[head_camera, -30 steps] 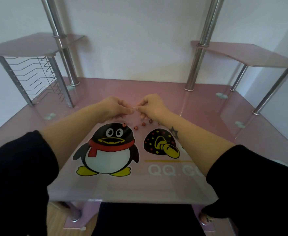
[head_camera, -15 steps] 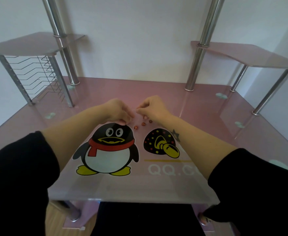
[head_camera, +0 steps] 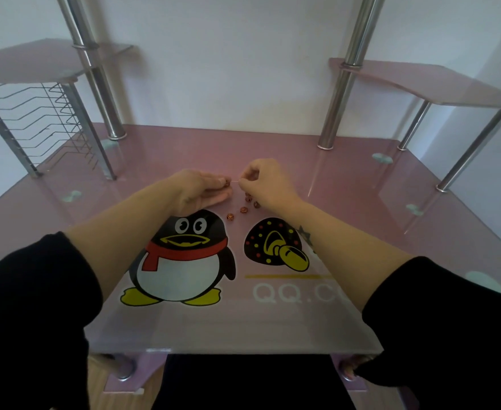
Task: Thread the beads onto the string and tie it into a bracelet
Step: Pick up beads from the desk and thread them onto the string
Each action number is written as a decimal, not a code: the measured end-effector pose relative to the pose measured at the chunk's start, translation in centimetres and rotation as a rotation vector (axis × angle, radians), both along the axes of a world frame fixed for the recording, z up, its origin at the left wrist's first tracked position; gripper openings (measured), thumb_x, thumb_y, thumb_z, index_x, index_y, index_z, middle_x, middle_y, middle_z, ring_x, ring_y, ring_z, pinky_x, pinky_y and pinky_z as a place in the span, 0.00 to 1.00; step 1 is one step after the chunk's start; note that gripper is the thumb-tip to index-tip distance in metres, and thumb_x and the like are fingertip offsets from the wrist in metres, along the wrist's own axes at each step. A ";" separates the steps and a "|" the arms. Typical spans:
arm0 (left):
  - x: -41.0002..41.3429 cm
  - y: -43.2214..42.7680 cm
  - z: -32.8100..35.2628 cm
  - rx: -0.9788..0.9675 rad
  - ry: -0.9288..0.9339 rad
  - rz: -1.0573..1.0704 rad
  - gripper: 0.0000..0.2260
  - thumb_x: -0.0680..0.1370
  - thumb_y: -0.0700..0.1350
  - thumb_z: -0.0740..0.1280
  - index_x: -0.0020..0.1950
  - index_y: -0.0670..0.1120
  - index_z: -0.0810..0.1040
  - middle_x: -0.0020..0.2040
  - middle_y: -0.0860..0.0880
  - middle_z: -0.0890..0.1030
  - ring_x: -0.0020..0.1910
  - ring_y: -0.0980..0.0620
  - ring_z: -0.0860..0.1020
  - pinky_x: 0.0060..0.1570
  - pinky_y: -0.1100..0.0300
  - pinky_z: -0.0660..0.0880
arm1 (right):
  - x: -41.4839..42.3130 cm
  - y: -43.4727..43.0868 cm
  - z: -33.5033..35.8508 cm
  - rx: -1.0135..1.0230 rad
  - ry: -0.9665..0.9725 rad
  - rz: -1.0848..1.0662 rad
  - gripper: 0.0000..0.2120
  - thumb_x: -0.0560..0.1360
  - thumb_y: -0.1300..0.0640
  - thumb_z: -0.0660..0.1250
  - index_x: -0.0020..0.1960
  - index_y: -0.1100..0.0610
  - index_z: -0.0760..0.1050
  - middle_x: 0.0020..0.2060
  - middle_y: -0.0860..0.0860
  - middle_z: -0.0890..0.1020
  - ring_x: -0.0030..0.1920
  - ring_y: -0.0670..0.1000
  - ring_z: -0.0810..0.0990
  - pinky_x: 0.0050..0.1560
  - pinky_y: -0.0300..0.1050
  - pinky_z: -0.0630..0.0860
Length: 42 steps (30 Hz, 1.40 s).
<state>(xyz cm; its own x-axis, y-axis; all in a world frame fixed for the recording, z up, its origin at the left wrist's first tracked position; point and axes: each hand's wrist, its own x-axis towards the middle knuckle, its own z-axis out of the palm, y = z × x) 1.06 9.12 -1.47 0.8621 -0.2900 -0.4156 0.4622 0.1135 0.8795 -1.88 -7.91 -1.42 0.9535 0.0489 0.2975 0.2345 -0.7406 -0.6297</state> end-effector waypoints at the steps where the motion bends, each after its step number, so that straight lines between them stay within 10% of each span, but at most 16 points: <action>1: 0.0 0.0 0.0 -0.003 0.000 0.001 0.07 0.79 0.33 0.63 0.53 0.36 0.80 0.51 0.39 0.82 0.48 0.48 0.82 0.38 0.63 0.81 | 0.0 0.0 0.0 -0.029 -0.013 -0.004 0.04 0.73 0.56 0.68 0.42 0.55 0.79 0.37 0.46 0.80 0.39 0.46 0.79 0.41 0.46 0.79; 42: -0.4 0.2 0.3 -0.079 -0.003 0.017 0.08 0.75 0.29 0.66 0.52 0.34 0.80 0.48 0.38 0.84 0.46 0.47 0.85 0.37 0.65 0.80 | -0.3 0.8 0.2 -0.106 -0.035 0.026 0.05 0.74 0.56 0.68 0.44 0.56 0.82 0.40 0.50 0.84 0.40 0.49 0.81 0.44 0.52 0.80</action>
